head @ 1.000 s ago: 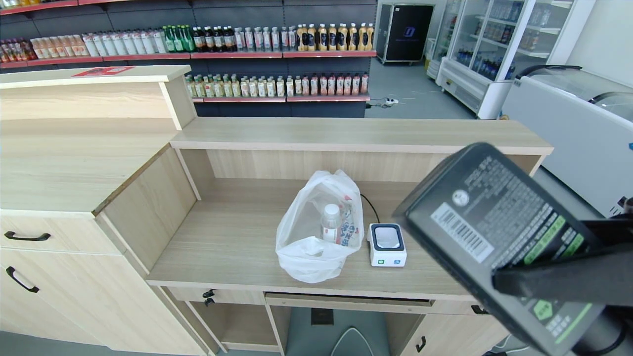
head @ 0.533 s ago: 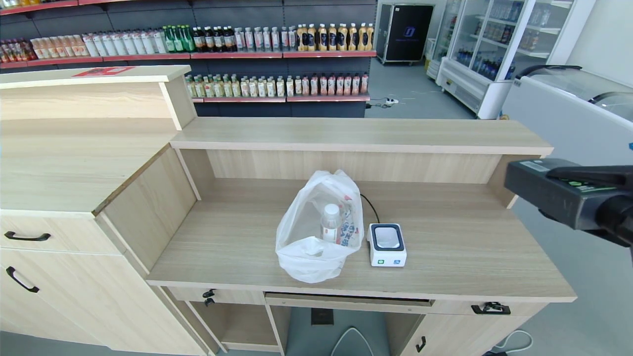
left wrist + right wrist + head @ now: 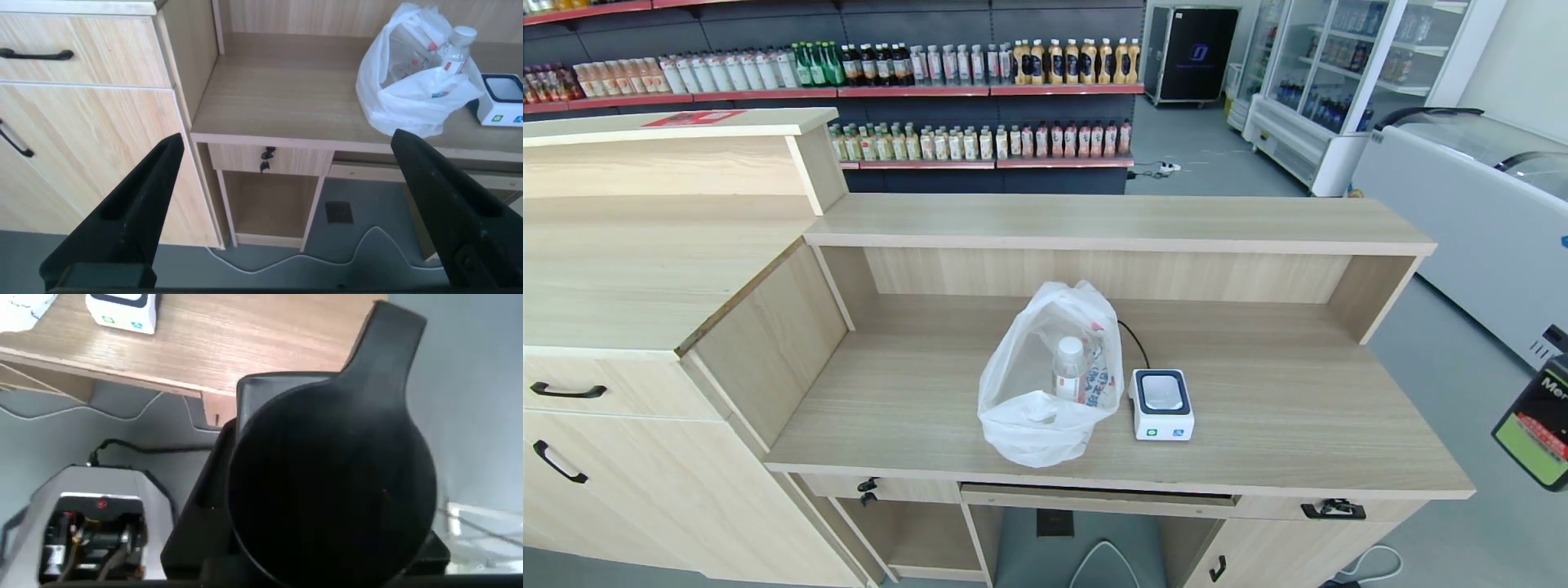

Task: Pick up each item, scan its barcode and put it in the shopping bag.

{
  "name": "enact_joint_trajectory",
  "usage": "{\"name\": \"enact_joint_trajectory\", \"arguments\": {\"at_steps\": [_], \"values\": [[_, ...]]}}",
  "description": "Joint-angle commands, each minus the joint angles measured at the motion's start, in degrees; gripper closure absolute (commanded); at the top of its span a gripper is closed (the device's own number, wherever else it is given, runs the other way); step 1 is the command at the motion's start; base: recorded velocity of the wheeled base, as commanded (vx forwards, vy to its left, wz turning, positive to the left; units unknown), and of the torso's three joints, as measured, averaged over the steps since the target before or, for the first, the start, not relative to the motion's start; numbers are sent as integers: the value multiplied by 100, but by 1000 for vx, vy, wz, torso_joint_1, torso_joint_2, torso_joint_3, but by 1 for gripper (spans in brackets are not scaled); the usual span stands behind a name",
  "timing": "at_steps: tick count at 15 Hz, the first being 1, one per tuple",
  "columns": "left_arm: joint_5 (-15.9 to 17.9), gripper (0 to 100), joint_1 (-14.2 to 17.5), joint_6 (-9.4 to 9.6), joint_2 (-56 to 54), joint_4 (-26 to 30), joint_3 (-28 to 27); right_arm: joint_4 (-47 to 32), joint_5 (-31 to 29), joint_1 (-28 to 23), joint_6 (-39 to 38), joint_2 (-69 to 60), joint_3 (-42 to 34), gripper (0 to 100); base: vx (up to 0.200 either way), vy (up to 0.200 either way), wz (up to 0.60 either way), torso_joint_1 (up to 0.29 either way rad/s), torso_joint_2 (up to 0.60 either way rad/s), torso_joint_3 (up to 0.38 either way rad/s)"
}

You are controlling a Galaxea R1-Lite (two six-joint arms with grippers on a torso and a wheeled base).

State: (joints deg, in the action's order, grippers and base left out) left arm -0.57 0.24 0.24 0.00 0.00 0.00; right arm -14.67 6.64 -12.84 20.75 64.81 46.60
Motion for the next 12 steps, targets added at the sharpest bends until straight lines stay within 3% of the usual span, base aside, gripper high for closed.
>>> {"name": "enact_joint_trajectory", "arguments": {"at_steps": [1,2,5,8,9,10,12], "values": [[-4,0,2,2,0,0,0,8,-40,9,-132,419,-20,100,0,0,0,0,0,0],[-4,0,2,2,0,0,0,78,-40,0,-132,489,-20,100,0,0,0,0,0,0],[-4,0,2,2,0,0,0,693,179,36,-264,621,-143,100,0,0,600,1,2,4],[-4,0,2,2,0,0,0,1220,215,422,-1082,1166,-55,100,0,0,600,2,4,4],[-4,0,2,2,0,0,0,1212,443,405,-1389,1447,138,100,0,0,600,-2,2,2],[-4,0,2,2,0,0,0,1194,1278,264,-1952,1808,323,100,0,0,0,0,0,0],[-4,0,2,2,0,0,0,1185,2025,-8,-2259,2405,666,100,0,0,0,0,0,0]]}}
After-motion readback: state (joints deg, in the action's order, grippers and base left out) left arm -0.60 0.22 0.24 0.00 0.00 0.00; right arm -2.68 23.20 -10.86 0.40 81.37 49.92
